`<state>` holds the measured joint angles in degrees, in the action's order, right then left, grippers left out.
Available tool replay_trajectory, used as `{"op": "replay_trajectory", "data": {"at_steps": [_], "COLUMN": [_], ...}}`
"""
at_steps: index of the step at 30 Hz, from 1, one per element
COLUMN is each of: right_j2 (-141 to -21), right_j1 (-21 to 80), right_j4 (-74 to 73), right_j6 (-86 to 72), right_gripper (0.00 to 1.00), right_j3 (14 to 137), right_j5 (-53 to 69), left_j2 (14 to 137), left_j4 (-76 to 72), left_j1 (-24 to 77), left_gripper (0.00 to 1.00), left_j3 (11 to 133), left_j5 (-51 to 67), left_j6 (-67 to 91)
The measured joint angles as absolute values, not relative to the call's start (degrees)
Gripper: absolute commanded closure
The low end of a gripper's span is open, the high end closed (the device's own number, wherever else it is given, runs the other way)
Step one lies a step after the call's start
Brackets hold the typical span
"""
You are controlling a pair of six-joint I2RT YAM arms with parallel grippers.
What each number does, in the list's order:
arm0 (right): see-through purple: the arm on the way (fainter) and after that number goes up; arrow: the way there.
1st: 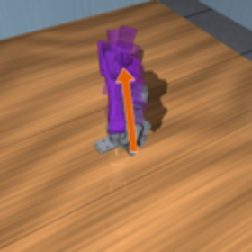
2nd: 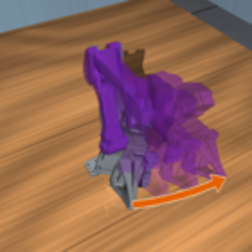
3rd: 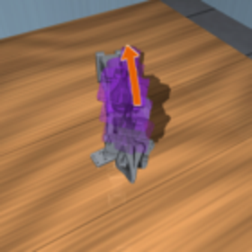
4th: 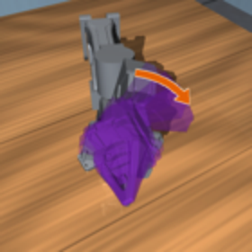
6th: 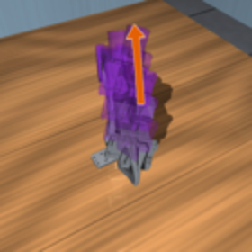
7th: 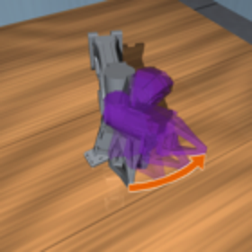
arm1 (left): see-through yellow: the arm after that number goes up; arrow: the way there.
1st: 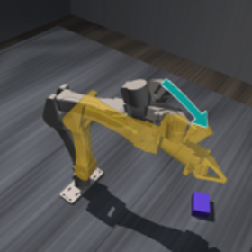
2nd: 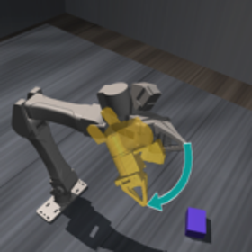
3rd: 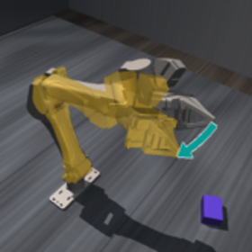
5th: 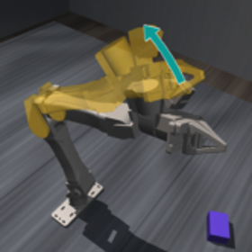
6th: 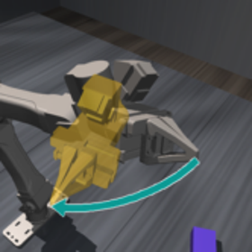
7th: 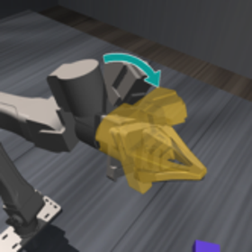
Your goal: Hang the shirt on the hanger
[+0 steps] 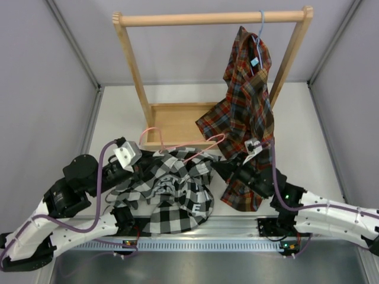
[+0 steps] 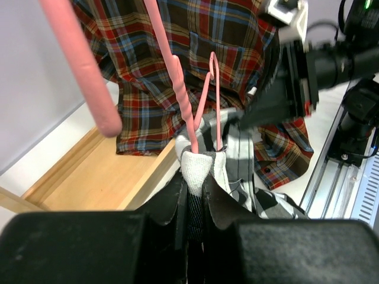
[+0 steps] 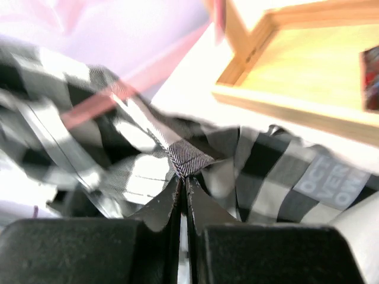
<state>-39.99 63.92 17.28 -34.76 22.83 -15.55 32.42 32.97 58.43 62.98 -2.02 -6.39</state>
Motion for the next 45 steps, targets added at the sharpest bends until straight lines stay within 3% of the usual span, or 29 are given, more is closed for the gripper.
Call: {"op": "replay_trajectory", "data": {"at_steps": [12,28,36,45], "right_j2": [-43.07,-54.3,-60.36,-60.4], "right_j1": [51.53,42.98,43.81,57.06], "right_j4": [-13.72,-21.67,-23.64,-21.61], "right_j6": [-36.05,-32.25,-28.23,-25.52], "right_gripper": [1.0,1.0,1.0,1.0], "right_j3": [44.53,57.23,62.11,67.09], "right_j5": [-18.31,-8.16,-7.35,-9.72], "left_j2": [29.71,27.16,31.29,45.04], "left_j4": [30.92,31.51,33.85,40.07], "left_j1": [58.5,58.54,58.54,58.54], "left_gripper": [1.0,1.0,1.0,1.0], "left_j3": [55.79,51.83,53.6,64.69], "left_j5": [-0.84,-4.75,-9.78,-14.76], "left_j6": [-6.63,-4.27,-3.73,-0.6]}}
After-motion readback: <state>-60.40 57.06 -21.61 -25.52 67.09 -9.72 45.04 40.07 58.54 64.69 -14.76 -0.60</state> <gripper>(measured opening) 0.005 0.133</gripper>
